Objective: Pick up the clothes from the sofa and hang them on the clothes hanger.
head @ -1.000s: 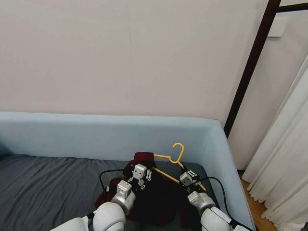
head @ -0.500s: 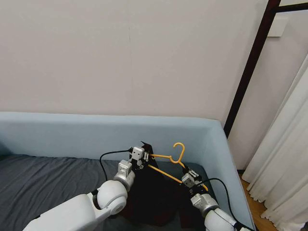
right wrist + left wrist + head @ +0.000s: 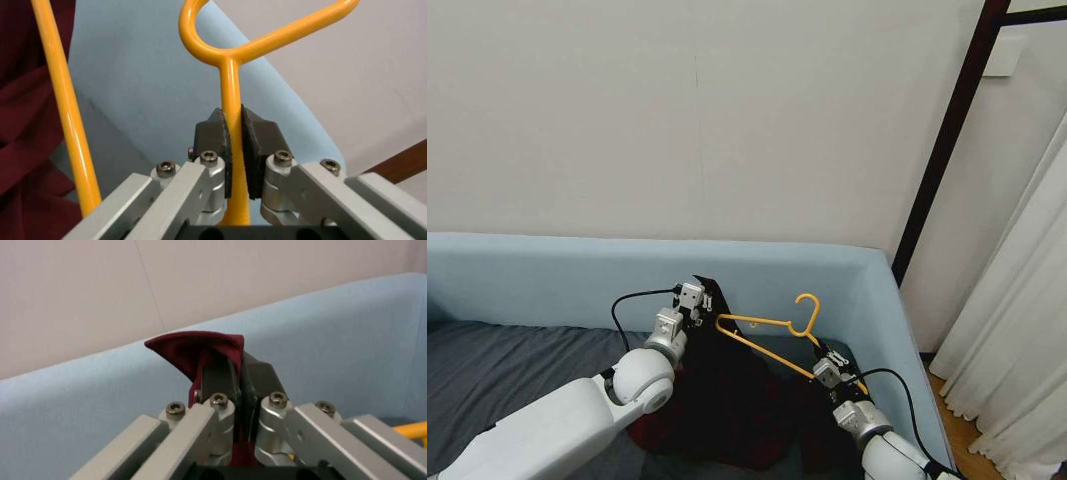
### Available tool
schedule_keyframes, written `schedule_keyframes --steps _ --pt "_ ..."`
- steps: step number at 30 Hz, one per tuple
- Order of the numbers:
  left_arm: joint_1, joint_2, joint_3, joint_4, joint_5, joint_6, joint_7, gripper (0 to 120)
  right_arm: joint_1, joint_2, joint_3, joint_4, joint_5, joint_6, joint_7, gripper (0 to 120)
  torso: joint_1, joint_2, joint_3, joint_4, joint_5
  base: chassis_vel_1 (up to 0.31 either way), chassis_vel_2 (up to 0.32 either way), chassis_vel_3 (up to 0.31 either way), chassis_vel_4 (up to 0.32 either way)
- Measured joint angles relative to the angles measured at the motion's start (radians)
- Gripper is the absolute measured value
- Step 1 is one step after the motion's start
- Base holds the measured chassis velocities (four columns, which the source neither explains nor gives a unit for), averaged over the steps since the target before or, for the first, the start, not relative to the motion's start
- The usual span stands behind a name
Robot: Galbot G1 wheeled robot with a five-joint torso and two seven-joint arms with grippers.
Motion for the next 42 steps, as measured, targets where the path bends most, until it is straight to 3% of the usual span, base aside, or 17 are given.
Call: schedule_keyframes --steps 3,8,17,22,42 --pt "0.018 -0.023 0.025 -0.032 -0.009 0.000 0.000 0 0.008 -0.001 -0.002 0.003 0.009 -0.005 0.002 4 0.000 0.000 0.000 -0.0003 -0.0001 0.000 0.000 0.000 0.000" --pt "0.004 -0.056 0.078 -0.012 0.009 -0.004 0.000 0 0.027 0.011 -0.016 -0.001 0.017 -0.014 0.005 4 0.000 0.000 0.000 -0.0003 0.0000 0.000 0.000 0.000 0.000" --pt "-0.022 -0.073 0.118 -0.032 -0.002 -0.002 0.000 0 0.046 0.028 -0.030 -0.022 0.017 -0.016 0.008 4 0.000 0.000 0.000 -0.0002 0.0002 0.000 0.000 0.000 0.000" --pt "-0.024 -0.127 0.131 0.046 0.018 0.000 0.000 0 0.047 0.043 -0.057 -0.017 -0.014 -0.008 0.005 4 0.000 0.000 0.000 -0.0002 0.0000 0.000 0.000 0.000 0.000" --pt "-0.051 -0.138 0.214 -0.065 -0.013 0.022 0.013 0 0.033 0.019 -0.061 0.013 -0.082 0.018 0.001 4 0.000 0.000 0.000 -0.0002 0.0000 0.000 0.000 0.000 0.000"
